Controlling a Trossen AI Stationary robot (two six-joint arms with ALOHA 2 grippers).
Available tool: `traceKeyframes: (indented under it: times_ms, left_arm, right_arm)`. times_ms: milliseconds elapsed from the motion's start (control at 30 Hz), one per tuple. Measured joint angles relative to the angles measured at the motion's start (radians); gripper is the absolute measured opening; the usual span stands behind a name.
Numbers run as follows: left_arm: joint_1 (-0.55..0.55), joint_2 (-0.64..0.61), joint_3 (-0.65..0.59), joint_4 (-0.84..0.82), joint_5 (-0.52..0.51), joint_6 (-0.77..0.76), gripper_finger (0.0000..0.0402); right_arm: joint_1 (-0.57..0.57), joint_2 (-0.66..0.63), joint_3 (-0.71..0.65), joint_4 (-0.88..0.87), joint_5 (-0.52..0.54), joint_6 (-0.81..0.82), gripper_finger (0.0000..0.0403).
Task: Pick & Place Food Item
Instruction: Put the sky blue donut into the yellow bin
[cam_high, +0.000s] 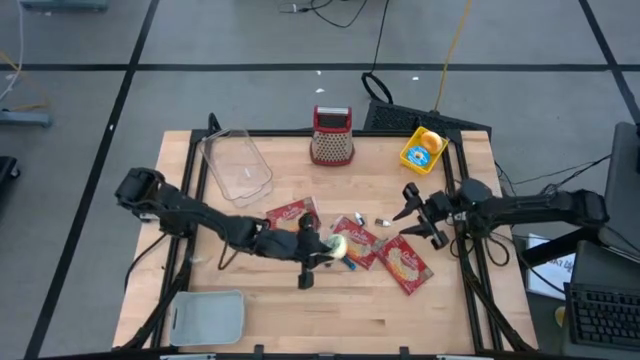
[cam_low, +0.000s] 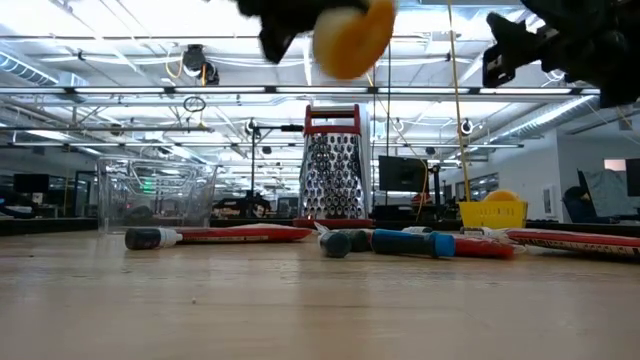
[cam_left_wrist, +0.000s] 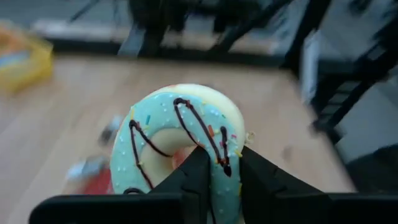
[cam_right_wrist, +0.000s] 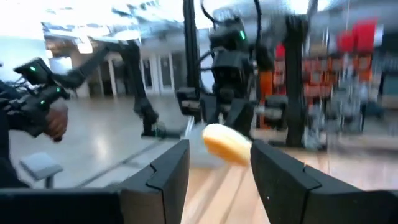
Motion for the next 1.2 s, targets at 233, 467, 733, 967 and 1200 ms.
traceKeyframes:
  times_ms: [233,467,733,967,1200]
  left_arm:
    - [0.021,0.0,0.0,0.071,0.111,0.026,0.006]
    - [0.029,0.0,0.0,-0.008,0.113,0.016,0.006]
    - [0.053,0.0,0.0,-0.101,0.106,-0.004,0.006]
    - [0.086,0.0,0.0,-0.11,0.106,-0.005,0.006]
    - [0.096,0.0,0.0,-0.115,0.106,-0.027,0.006]
  right_arm:
    - [0.113,0.168,0.023,0.109,0.158,-0.215,0.0171]
    - [0.21,0.33,0.18,-0.034,0.331,-0.451,0.0242]
    - [0.29,0.528,0.354,-0.16,0.463,-0.771,0.0274]
    - [0.321,0.671,0.423,-0.161,0.466,-0.837,0.0249]
    - [0.321,0.769,0.439,-0.06,0.539,-0.874,0.0226]
